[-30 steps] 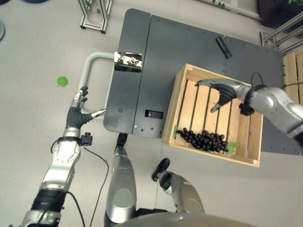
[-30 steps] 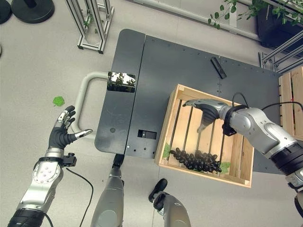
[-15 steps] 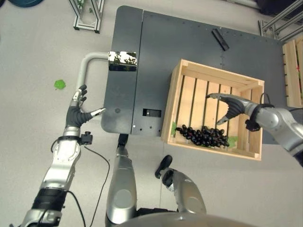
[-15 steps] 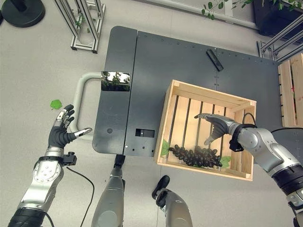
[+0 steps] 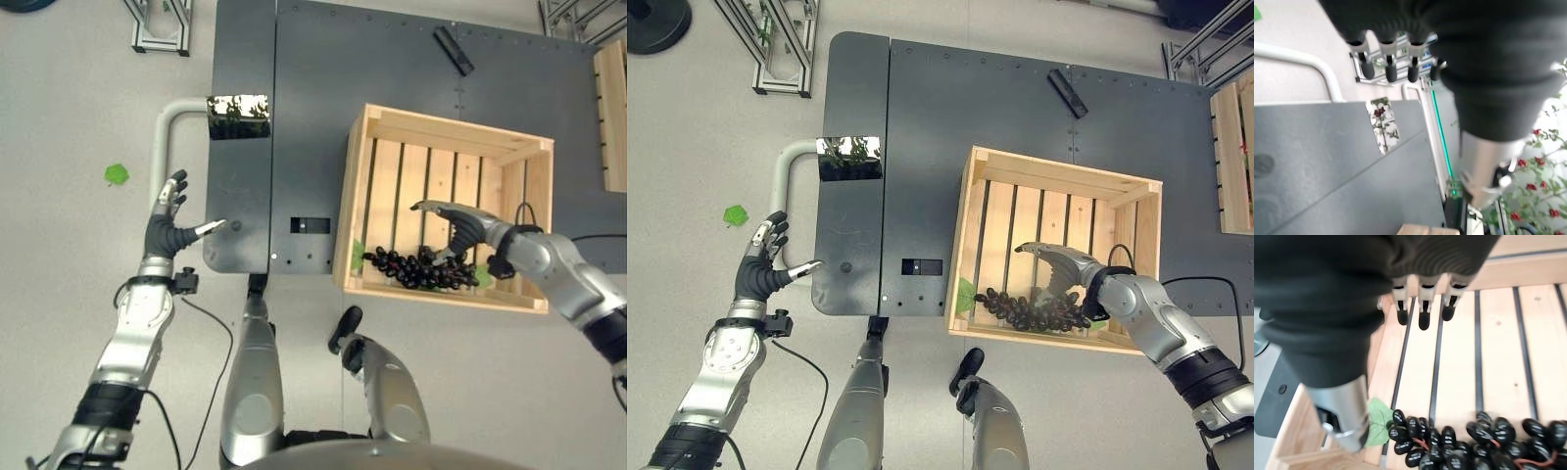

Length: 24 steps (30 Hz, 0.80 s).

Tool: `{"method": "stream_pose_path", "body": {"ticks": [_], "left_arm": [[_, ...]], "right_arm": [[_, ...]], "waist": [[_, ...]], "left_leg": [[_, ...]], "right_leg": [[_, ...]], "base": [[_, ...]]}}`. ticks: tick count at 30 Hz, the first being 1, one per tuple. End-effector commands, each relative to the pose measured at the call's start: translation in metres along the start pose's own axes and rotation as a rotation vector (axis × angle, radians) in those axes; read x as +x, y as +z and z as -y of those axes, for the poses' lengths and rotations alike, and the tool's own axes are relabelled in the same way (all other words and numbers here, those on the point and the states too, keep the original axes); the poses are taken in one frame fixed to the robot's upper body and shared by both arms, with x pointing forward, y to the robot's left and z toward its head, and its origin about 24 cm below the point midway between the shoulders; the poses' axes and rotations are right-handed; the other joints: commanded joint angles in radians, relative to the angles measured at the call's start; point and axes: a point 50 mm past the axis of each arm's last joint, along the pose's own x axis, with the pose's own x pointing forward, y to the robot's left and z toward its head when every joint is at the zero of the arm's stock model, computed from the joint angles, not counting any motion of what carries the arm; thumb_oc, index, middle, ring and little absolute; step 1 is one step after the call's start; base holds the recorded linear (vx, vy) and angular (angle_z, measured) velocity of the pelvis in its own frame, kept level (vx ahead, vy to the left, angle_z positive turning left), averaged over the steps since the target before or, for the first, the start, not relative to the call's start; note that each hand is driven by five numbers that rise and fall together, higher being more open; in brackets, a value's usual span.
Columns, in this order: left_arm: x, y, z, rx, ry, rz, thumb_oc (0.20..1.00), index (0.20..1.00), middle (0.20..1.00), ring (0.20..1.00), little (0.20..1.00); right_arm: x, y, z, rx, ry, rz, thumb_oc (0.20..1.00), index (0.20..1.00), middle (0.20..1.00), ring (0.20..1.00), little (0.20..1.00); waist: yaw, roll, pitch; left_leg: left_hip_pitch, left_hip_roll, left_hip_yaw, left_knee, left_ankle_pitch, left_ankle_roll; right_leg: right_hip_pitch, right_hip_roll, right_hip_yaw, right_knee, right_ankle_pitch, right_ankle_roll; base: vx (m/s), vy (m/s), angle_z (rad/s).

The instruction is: Pick up the fruits from the basket on one side to the basket on the other side

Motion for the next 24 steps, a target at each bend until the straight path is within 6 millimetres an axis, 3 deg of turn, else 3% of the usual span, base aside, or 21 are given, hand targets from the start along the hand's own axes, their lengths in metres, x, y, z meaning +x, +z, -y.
{"method": "stream_pose_path", "body": {"ticks": [1,11,24], "left_arm": [[0.008,0.033,0.009,-0.077,0.016,0.160,1.000,1.000,1.000,1.000,1.000],[0.024,0.052,0.010,-0.075,0.070,0.239,1.000,1.000,1.000,1.000,1.000],[0.031,0.058,0.014,-0.078,0.079,0.260,1.000,1.000,1.000,1.000,1.000]], "right_arm": [[0.010,0.009,0.030,-0.114,-0.090,0.003,1.000,1.000,1.000,1.000,1.000],[0.026,0.016,0.039,-0.158,-0.196,-0.023,1.000,1.000,1.000,1.000,1.000],[0.030,0.009,0.022,-0.188,-0.082,-0.076,1.000,1.000,1.000,1.000,1.000]], "waist": [[-0.010,0.026,-0.016],[-0.025,0.031,-0.016],[-0.044,0.016,-0.016]], "left_leg": [[-0.012,0.035,-0.021,0.098,-0.115,-0.005],[-0.188,0.020,-0.051,0.175,-0.123,0.000],[-0.200,0.015,-0.061,0.138,-0.111,0.003]], "right_leg": [[-0.110,-0.041,0.014,-0.032,0.090,0.038],[-0.276,-0.060,0.012,0.063,0.066,0.035],[-0.302,-0.059,0.008,0.057,0.067,0.035]], "base": [[0.00,0.000,0.00],[-0.04,-0.010,0.05],[0.00,-0.004,0.03]]}}
